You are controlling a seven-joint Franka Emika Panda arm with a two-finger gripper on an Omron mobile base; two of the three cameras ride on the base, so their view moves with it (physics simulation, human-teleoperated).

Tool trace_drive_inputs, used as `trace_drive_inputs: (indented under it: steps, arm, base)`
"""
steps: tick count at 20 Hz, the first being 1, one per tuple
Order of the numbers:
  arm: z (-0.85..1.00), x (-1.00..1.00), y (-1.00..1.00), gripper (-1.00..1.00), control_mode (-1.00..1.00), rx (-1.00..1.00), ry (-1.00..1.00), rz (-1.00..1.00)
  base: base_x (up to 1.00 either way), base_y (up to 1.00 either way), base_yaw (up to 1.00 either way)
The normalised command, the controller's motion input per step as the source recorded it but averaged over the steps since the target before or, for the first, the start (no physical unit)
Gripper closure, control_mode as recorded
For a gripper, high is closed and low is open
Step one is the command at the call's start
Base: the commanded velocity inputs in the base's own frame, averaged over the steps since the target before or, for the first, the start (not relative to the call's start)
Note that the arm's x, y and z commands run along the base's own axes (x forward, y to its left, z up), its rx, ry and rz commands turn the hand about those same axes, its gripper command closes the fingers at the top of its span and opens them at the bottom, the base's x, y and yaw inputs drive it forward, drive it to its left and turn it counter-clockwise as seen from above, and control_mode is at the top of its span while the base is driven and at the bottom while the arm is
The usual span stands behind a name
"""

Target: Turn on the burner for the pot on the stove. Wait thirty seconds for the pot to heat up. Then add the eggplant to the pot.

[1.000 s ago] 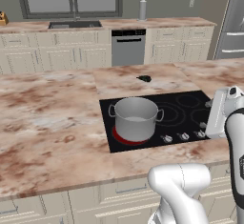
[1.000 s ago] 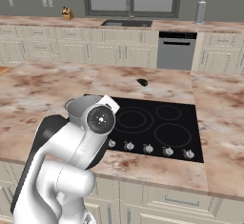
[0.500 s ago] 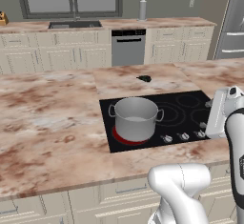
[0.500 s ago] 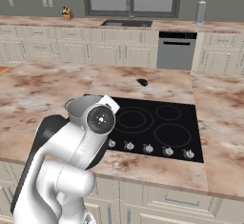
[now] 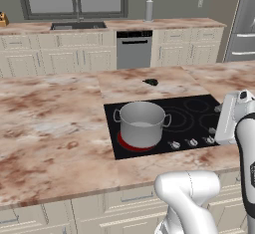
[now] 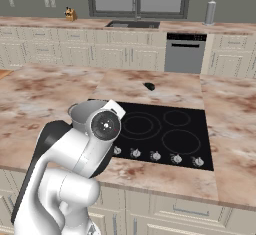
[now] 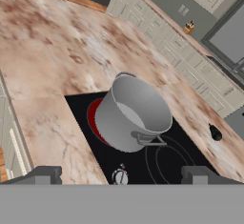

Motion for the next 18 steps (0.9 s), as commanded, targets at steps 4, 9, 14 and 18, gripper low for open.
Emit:
trace_drive_inputs:
  steps: [4, 9, 14, 18]
  arm:
    - [0.00, 0.00, 0.00, -1.00, -1.00, 0.00, 0.00, 0.00]
    - [0.00, 0.00, 0.00, -1.00, -1.00, 0.00, 0.00, 0.00]
    - [0.00, 0.00, 0.00, -1.00, -1.00, 0.00, 0.00, 0.00]
    - [0.00, 0.00, 0.00, -1.00, -1.00, 0.00, 0.00, 0.00]
  base:
    - [0.00, 0.00, 0.00]
    - [0.00, 0.00, 0.00]
    - [0.00, 0.00, 0.00]
    - [0.00, 0.00, 0.00]
